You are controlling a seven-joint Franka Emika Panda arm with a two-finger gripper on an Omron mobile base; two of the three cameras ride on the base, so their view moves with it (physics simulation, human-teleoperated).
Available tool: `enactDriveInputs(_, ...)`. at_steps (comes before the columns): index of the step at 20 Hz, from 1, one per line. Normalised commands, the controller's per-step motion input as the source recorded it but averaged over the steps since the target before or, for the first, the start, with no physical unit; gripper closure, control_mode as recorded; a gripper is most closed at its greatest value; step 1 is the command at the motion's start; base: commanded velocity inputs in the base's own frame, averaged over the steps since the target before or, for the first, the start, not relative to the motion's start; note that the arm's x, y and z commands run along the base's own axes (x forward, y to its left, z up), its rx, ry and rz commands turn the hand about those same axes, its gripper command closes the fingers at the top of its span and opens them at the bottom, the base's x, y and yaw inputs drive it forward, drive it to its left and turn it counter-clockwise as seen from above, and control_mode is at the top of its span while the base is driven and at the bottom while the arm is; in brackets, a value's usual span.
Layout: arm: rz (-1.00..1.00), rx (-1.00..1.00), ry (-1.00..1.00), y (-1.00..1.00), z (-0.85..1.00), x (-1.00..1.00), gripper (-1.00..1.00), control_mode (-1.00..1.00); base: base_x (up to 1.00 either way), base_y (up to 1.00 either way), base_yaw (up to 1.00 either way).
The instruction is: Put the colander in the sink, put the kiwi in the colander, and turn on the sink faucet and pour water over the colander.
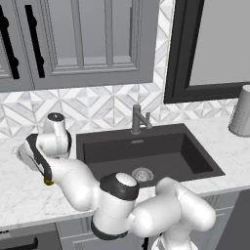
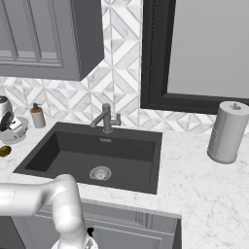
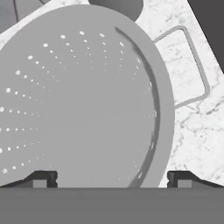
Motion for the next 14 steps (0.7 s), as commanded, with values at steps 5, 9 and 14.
enactDriveInputs(5, 0.00, 0.00, 0.00, 0.00, -0.30, 0.00, -1.00, -1.00, 0.00, 0.00, 0.00)
enactDriveInputs(9, 0.00, 0.00, 0.00, 0.00, -0.21, 0.00, -1.00, -1.00, 0.00, 0.00, 0.00)
enactDriveInputs(14, 0.00, 0.00, 0.00, 0.00, 0.00, -0.01, -1.00, -1.00, 0.00, 0.00, 0.00)
